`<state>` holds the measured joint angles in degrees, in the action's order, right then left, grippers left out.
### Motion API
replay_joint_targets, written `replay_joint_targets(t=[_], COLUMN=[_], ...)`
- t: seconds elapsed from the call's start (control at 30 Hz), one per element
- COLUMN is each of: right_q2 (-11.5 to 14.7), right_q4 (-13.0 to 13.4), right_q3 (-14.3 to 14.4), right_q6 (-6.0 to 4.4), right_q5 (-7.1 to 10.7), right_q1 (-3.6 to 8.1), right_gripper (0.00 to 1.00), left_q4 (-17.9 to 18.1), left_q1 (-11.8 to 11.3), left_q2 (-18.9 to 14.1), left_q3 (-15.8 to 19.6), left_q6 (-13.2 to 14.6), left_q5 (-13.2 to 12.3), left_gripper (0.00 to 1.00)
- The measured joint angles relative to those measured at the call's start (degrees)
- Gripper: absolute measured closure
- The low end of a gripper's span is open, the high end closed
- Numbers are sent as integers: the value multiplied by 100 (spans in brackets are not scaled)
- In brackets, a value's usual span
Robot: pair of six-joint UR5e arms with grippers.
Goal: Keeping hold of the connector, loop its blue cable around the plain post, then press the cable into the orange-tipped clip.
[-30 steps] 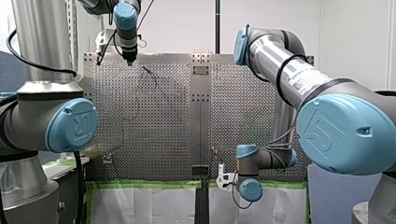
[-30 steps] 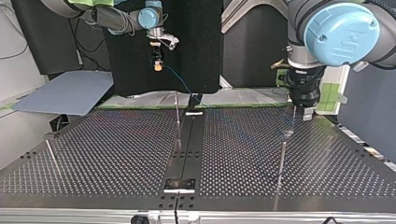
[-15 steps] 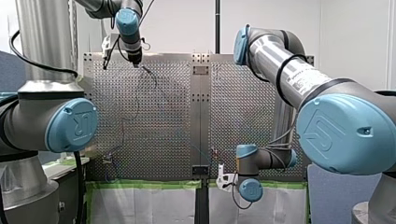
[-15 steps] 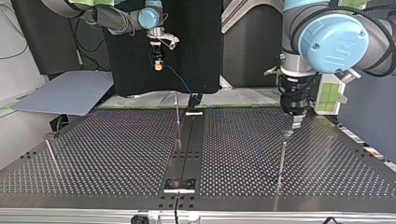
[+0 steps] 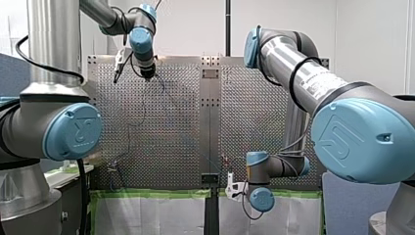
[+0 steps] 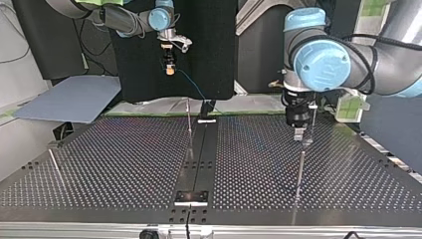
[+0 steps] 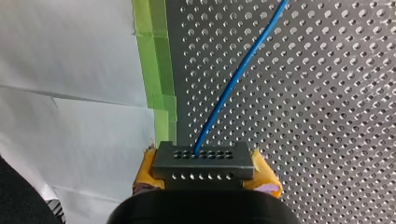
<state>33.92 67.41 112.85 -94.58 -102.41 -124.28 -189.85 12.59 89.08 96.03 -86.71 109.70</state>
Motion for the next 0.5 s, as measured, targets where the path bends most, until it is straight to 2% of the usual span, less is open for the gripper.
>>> replay_joint_targets(t=[0.2,0.37,0.5], right_q2=[1,2,0], right_q4=[-6,-21,-35], right_q3=[-11,-13,-13], right_q6=[-1,-1,-1], right_q5=[0,0,-2], right_q1=[-17,-30,-45], right_gripper=[100,100,100], left_q4=[326,618,852], left_q1=[145,252,348], left_q2=[270,337,365], left_q3=[27,26,16], left_q6=[324,620,851], left_q5=[45,-20,26], left_gripper=[0,0,0])
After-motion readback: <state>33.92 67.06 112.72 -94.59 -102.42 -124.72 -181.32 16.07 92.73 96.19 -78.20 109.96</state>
